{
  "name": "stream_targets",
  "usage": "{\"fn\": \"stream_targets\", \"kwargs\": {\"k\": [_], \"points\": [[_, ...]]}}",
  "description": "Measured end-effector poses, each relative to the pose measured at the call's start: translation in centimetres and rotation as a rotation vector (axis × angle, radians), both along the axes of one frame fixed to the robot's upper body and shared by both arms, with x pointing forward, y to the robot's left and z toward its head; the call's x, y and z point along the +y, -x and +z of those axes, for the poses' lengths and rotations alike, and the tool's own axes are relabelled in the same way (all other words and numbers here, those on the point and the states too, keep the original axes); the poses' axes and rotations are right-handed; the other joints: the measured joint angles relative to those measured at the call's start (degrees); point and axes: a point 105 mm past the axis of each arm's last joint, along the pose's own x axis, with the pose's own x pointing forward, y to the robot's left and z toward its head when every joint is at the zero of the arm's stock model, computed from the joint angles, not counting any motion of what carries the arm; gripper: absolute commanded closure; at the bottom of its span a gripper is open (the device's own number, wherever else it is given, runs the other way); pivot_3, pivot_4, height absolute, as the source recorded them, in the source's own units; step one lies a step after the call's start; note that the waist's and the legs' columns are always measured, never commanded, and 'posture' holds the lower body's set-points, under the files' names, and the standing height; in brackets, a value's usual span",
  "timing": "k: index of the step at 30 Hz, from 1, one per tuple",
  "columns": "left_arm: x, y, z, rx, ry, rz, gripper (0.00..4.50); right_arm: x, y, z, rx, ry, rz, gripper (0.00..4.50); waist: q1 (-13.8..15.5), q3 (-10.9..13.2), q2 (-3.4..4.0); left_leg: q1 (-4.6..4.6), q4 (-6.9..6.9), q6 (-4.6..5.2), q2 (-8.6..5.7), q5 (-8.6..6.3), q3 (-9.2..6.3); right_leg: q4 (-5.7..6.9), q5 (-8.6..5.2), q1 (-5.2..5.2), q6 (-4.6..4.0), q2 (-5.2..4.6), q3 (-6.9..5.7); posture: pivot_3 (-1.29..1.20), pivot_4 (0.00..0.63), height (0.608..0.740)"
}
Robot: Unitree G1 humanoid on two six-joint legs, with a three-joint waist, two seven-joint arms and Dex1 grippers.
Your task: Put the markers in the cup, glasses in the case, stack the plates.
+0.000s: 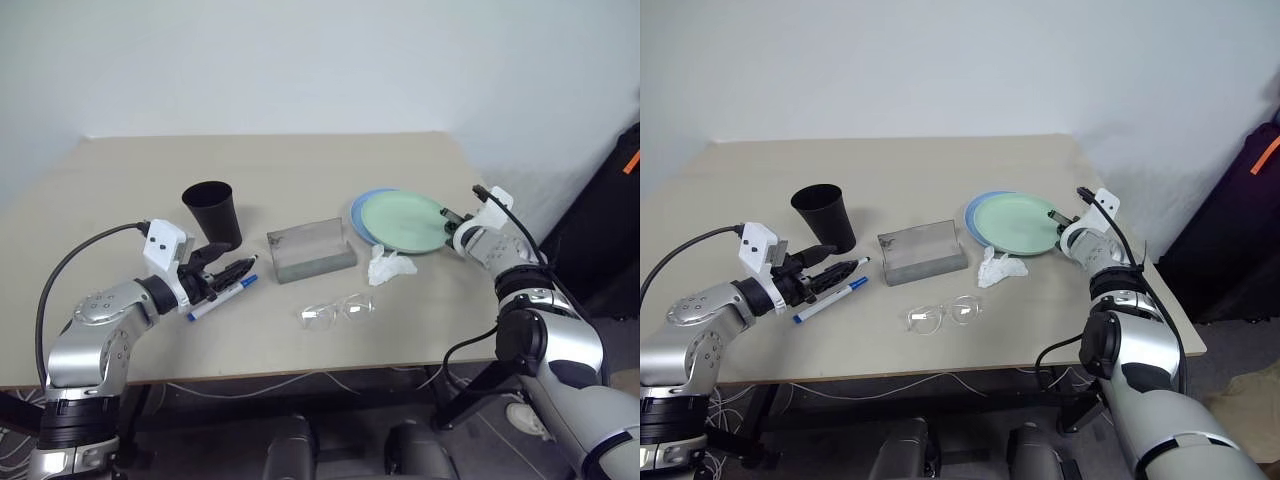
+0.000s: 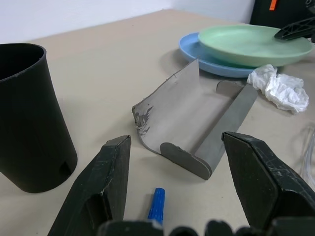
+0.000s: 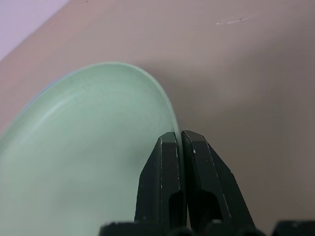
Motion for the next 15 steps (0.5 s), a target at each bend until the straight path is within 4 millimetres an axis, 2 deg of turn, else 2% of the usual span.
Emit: {"fn": "stream_targets", "kwargs": {"k": [2, 9, 13, 15], "points": [[0.1, 0.1, -0.1, 0.003, 0.000, 0.007, 1.39, 0.2, -0.2, 0.1, -0.012, 0.009, -0.015, 3.79, 0.00, 0.00, 0.00, 0.01, 0.04, 0.00, 0.00, 0.00, -0.01, 0.06, 0.00, -0.01, 0.00, 0.00, 0.00, 0.00, 0.000, 0.649], [0.1, 0.2, -0.1, -0.005, -0.001, 0.022, 1.39, 2.3, -0.1, -1.0, -0.007, -0.057, 0.018, 1.43, 0.00, 0.00, 0.00, 0.04, 0.28, 0.00, 0.02, 0.00, -0.03, 0.46, -0.01, -0.08, 0.00, -0.01, 0.05, 0.00, 0.000, 0.649], [0.0, 0.3, -0.3, 0.000, 0.001, 0.025, 1.39, 3.7, -0.5, 0.3, -0.060, -0.112, 0.101, 0.02, -0.01, 0.01, 0.02, 0.04, 0.32, 0.00, 0.03, 0.00, -0.04, 0.52, -0.01, -0.12, -0.01, -0.01, 0.05, 0.00, 0.000, 0.649], [0.1, 0.3, -0.3, -0.001, 0.000, 0.029, 1.39, 4.1, -0.6, 1.2, -0.091, -0.113, 0.148, 0.02, 0.03, 0.00, 0.01, 0.04, 0.32, 0.00, 0.03, 0.00, -0.05, 0.51, -0.01, -0.10, -0.01, -0.01, 0.04, 0.00, 0.000, 0.649]]}}
